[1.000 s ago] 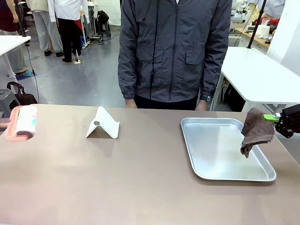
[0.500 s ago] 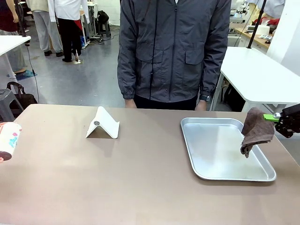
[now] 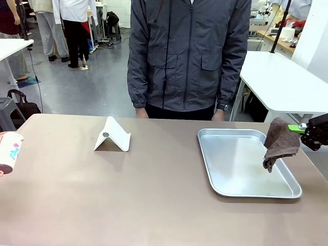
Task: Clean the surface of the table.
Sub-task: Return the Lint Roller and towel to their original positions.
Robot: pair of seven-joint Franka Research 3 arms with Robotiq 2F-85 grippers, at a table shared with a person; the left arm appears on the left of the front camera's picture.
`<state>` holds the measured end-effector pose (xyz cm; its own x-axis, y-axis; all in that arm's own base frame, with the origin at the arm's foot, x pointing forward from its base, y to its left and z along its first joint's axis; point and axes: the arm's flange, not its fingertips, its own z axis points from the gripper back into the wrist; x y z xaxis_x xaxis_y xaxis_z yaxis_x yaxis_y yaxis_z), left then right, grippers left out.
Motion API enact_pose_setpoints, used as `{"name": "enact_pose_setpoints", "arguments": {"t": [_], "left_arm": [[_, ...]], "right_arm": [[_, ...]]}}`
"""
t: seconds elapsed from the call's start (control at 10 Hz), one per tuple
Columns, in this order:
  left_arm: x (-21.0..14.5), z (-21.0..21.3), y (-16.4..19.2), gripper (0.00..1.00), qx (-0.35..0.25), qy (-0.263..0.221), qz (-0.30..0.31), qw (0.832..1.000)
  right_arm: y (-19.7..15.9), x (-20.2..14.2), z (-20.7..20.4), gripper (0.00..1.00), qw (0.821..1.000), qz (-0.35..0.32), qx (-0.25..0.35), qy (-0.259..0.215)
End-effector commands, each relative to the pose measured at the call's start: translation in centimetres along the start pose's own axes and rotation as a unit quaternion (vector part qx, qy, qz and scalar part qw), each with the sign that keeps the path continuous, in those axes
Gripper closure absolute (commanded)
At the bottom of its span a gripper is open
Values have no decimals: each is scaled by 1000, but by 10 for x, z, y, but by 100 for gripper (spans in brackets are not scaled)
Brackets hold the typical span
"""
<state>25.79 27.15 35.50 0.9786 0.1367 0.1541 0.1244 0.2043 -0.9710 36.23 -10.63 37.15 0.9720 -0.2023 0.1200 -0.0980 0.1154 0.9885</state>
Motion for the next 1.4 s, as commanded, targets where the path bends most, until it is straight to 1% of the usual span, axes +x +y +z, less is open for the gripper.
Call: {"name": "enact_pose_setpoints", "arguments": {"t": [0.0, 0.6, 0.7, 0.8, 0.9, 1.0, 1.1, 1.2, 1.3], "left_arm": [[-4, -5, -4, 78, -1, -3, 4, 1000], [-4, -5, -4, 78, -1, -3, 4, 1000], [-1, -1, 1, 78, -2, 0, 1, 1000], [14, -11, -18, 78, 2, 1, 8, 1000], [31, -24, -44, 78, 16, 7, -1, 1000], [49, -42, -72, 78, 35, 39, -3, 999], [67, -63, -98, 78, 67, 71, 3, 995], [87, -89, -125, 78, 89, 92, 12, 992], [104, -115, -148, 78, 118, 101, 11, 988]], "right_arm": [[3, 2, 0, 93, 1000, 6, 3, 3], [3, 2, 0, 93, 1000, 6, 3, 3], [0, 0, 0, 93, 1000, 0, 0, 0], [8, 5, -12, 93, 1000, 2, -12, -11], [18, 12, -34, 93, 1000, 9, -20, 7], [27, 20, -58, 93, 999, 12, -44, 18], [36, 27, -84, 93, 997, 21, -56, 39], [44, 35, -115, 93, 996, 22, -65, 49], [49, 42, -145, 93, 996, 15, -70, 48]]}}
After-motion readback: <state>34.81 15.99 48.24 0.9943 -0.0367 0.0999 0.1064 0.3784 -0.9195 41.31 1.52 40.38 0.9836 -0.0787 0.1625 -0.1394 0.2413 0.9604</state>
